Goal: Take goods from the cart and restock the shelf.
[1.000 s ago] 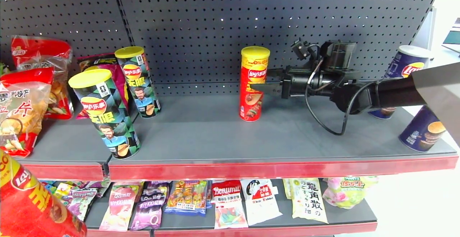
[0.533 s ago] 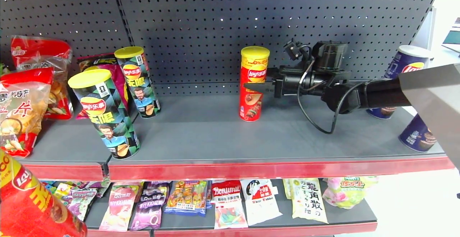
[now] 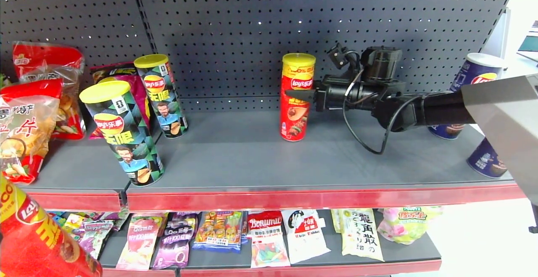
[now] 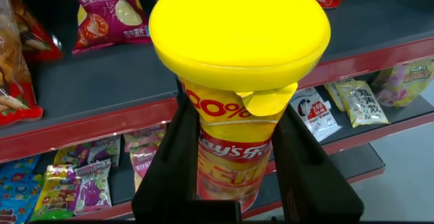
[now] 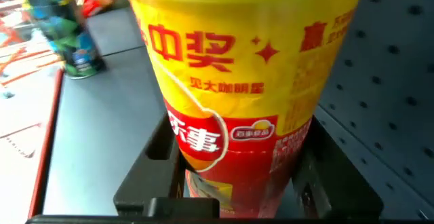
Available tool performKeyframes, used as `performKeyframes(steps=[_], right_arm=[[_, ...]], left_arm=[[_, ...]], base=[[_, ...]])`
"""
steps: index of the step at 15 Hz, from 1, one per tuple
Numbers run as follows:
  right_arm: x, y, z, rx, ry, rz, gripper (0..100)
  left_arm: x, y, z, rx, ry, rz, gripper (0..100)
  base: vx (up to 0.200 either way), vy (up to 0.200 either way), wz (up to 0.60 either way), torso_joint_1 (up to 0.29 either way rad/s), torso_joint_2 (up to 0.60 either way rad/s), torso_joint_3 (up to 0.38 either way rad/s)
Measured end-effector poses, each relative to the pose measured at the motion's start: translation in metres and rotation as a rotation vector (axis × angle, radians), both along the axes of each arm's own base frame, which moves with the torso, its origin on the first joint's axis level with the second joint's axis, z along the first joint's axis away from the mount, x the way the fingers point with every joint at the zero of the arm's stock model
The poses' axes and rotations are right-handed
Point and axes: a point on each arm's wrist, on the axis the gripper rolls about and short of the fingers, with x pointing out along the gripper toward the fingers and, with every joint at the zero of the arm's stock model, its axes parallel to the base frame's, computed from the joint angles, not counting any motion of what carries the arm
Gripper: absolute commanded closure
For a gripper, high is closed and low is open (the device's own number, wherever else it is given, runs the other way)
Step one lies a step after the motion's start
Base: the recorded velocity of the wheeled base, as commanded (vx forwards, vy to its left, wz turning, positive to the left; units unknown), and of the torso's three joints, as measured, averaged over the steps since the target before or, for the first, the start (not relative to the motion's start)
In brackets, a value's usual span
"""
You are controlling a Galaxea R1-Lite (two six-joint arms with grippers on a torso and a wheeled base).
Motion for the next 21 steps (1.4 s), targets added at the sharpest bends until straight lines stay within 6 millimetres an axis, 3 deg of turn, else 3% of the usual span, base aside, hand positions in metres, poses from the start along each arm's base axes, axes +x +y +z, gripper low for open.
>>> performKeyframes(steps=[5, 12, 16, 21], right_arm=[[-0.049, -0.016, 0.013, -0.031, 0.050, -0.107, 100], [-0.121, -0.041, 0.014, -0.060, 0.011, -0.187, 100], [-0.140, -0.049, 0.000, -0.053, 0.003, -0.158, 100], [-0.149, -0.053, -0.012, -0.064, 0.032, -0.131, 100]], left_arm=[[0.000, 0.000, 0.001, 0.000, -0.005, 0.000, 100], [0.000, 0.000, 0.001, 0.000, -0.003, 0.000, 100], [0.000, 0.000, 0.001, -0.003, -0.001, -0.015, 100], [0.001, 0.000, 0.001, -0.003, 0.000, -0.016, 100]], base=[[0.000, 0.000, 0.00, 0.000, 0.00, 0.000], [0.000, 0.000, 0.00, 0.000, 0.00, 0.000], [0.000, 0.000, 0.00, 0.000, 0.00, 0.000], [0.000, 0.000, 0.00, 0.000, 0.00, 0.000]])
